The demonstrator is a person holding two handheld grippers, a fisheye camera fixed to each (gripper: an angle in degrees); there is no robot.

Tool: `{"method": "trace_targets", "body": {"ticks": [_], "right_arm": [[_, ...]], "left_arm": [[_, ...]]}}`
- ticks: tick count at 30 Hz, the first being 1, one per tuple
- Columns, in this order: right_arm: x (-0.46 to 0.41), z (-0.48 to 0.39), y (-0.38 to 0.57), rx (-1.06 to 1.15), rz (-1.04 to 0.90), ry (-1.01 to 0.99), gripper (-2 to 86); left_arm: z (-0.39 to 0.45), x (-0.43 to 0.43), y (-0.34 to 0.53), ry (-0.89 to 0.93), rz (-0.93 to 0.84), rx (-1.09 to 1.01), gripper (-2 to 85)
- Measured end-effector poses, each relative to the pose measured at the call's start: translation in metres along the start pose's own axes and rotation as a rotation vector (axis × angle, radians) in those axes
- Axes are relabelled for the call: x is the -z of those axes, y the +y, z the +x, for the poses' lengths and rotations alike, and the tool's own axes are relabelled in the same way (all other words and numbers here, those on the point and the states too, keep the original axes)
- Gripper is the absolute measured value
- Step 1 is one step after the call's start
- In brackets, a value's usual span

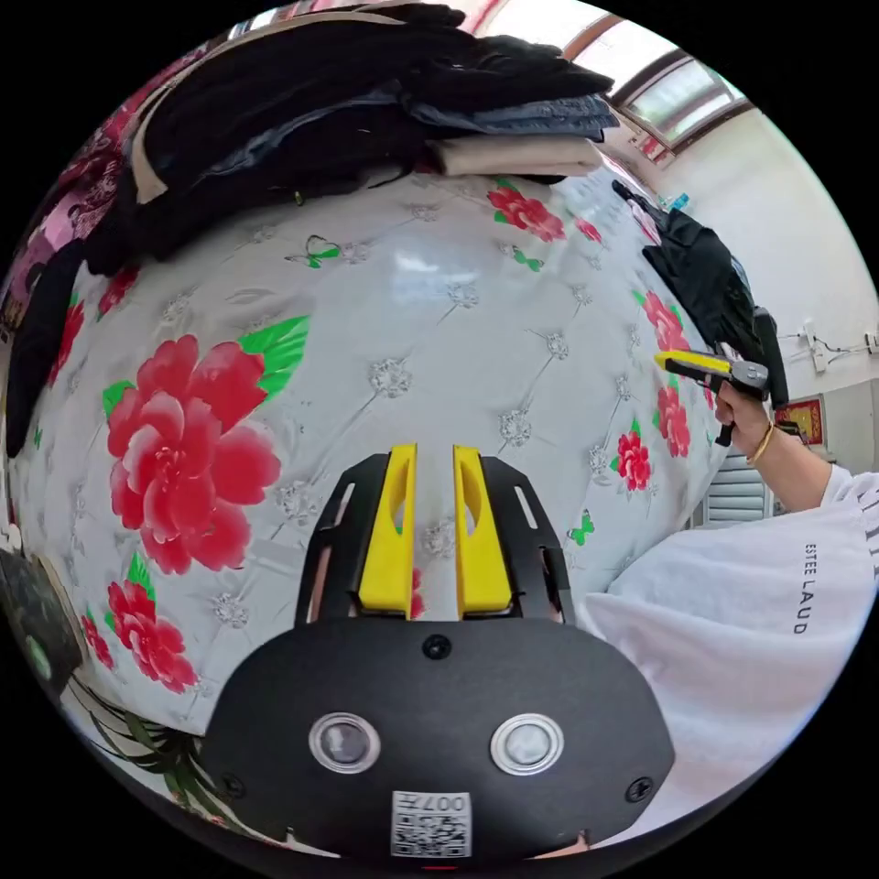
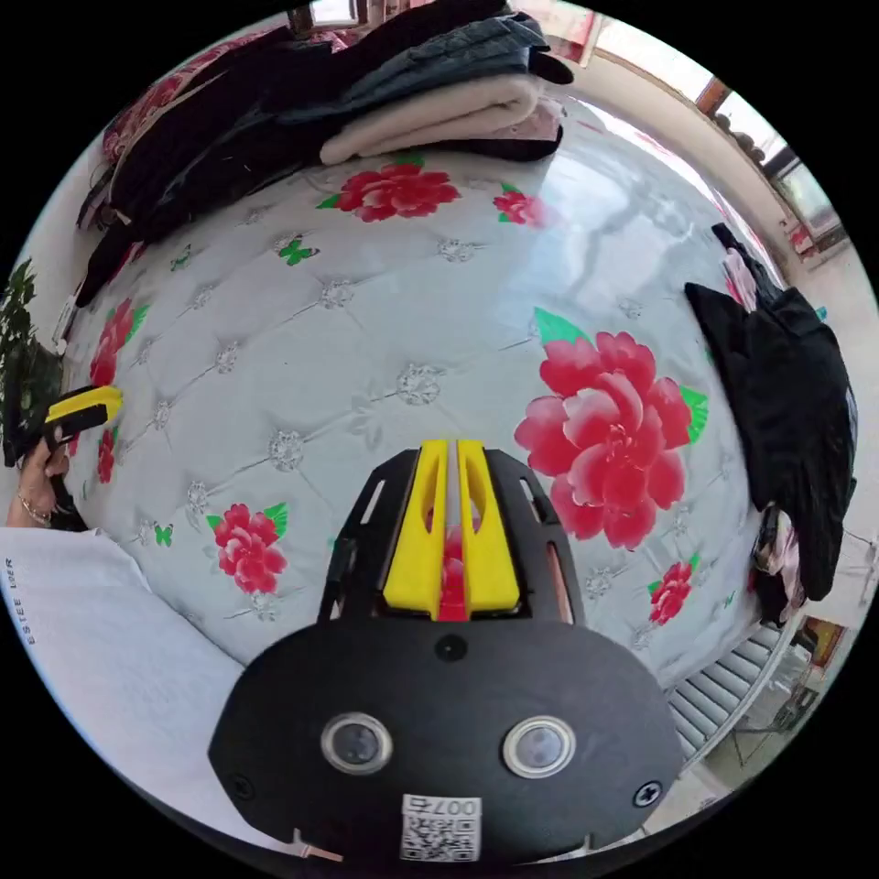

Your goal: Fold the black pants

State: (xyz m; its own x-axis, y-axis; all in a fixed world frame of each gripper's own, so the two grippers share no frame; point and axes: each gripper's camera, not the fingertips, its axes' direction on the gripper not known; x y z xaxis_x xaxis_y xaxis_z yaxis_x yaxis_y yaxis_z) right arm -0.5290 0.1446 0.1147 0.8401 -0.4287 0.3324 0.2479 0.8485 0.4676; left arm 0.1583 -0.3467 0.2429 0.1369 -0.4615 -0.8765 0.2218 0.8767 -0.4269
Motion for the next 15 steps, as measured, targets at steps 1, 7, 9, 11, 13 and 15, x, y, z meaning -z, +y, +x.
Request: {"method": "trace_targets", "body": {"ticks": [1,7,9,11,13,15], "right_arm": [[0.008,0.024,0.001,-0.083,0.044,0.067,1.2],[0.042,0.188,-0.007,-0.439,0.139,0.124,4.9],[0.046,0.227,-0.012,-0.482,0.139,0.171,6.2],[0.046,0.259,-0.020,-0.495,0.124,0.211,7.8],[0.038,0.296,-0.033,-0.499,0.090,0.204,9.9],[0.020,0.320,-0.042,-0.482,0.033,0.146,10.6]], "left_arm": [[0.013,-0.004,-0.014,-0.019,-0.040,-0.026,7.3],[0.069,-0.019,-0.070,-0.176,-0.154,-0.123,7.7],[0.079,-0.023,-0.075,-0.224,-0.159,-0.100,7.5],[0.089,-0.023,-0.076,-0.260,-0.157,-0.109,7.3],[0.098,-0.021,-0.074,-0.285,-0.136,-0.108,7.2],[0.100,-0.018,-0.073,-0.287,-0.121,-0.105,7.1]]}}
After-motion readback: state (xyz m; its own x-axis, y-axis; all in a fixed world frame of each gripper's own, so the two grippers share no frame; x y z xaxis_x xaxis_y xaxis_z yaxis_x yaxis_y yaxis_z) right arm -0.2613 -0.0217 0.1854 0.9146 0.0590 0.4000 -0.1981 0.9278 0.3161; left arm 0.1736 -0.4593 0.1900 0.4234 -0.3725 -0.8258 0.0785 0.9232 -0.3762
